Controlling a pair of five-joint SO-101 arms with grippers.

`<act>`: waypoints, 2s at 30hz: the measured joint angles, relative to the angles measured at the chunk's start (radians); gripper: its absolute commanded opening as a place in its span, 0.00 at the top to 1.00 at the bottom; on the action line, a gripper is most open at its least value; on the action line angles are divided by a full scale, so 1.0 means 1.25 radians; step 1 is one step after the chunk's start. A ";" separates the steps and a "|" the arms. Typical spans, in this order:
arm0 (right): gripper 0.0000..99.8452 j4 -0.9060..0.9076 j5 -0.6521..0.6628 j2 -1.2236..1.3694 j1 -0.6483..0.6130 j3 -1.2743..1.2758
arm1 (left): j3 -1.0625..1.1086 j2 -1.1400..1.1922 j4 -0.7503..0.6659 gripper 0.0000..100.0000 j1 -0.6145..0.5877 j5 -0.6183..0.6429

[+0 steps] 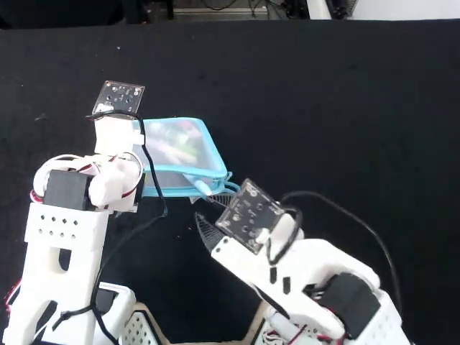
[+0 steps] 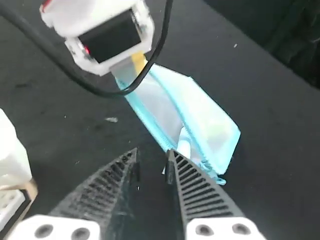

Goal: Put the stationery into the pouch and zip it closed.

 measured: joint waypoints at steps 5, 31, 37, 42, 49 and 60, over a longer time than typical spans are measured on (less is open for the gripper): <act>0.92 -0.001 0.000 0.053 0.093 -0.021 | -0.002 0.000 0.000 0.97 -0.023 0.000; 0.94 -0.282 -0.001 0.060 -0.063 0.204 | -0.002 0.002 0.000 0.97 -0.101 0.000; 0.95 -0.277 -0.001 -0.021 -0.063 0.204 | -0.002 0.002 0.000 0.97 -0.101 0.000; 0.86 -0.226 -0.012 -0.016 0.037 0.169 | -0.002 0.002 0.000 0.97 -0.101 0.000; 0.82 -0.110 -0.001 0.163 0.125 0.060 | -0.002 0.002 0.000 0.97 -0.101 0.000; 0.82 -0.119 0.080 0.228 0.109 0.126 | -0.002 0.002 0.000 0.97 -0.101 0.000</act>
